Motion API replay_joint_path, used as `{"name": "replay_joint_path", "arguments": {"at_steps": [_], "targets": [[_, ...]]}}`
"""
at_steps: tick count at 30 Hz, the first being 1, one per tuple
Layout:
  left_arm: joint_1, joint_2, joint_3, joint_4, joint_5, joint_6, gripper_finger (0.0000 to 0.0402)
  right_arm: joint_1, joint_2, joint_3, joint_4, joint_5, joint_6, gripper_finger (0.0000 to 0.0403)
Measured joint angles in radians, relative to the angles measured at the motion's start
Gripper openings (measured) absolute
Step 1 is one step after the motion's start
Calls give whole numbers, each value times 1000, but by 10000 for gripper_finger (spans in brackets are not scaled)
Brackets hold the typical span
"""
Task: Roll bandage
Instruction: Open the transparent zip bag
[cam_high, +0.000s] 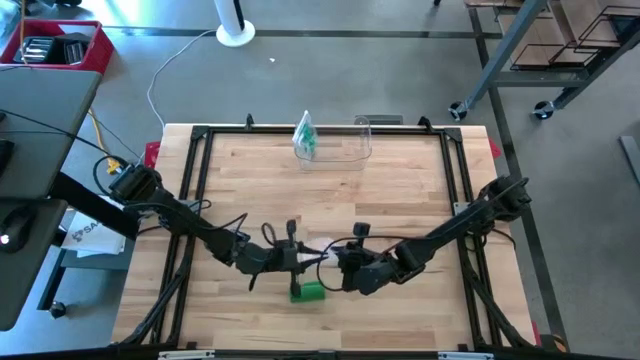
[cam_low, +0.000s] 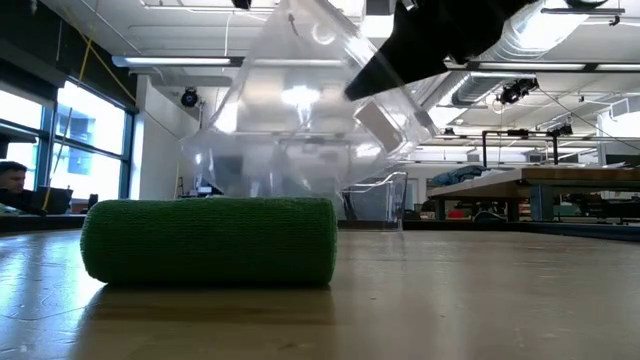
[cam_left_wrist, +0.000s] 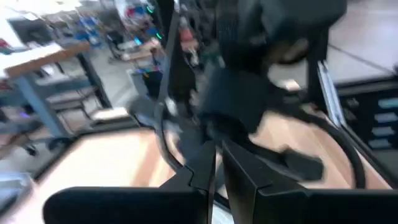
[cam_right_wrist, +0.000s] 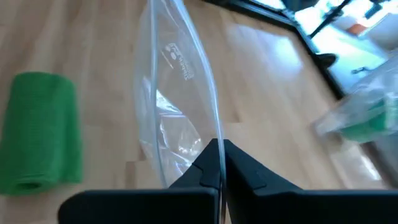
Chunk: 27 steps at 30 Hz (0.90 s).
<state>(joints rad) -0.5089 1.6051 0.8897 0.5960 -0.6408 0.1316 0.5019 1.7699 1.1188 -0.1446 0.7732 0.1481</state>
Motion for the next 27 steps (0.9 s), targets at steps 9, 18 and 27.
{"name": "replay_joint_path", "arguments": {"at_steps": [9, 18, 27], "targets": [[18, 0, 0, -115, -16, -68, 74, 44, 0, 70, -38, 165, -175, 0], [3, 1, 0, -242, -125, -174, 135, 69, 33, 71, -63, 166, -189, 0], [14, 1, -1, -223, -5, -216, 140, 20, 84, 71, -62, 121, -110, 0]]}}
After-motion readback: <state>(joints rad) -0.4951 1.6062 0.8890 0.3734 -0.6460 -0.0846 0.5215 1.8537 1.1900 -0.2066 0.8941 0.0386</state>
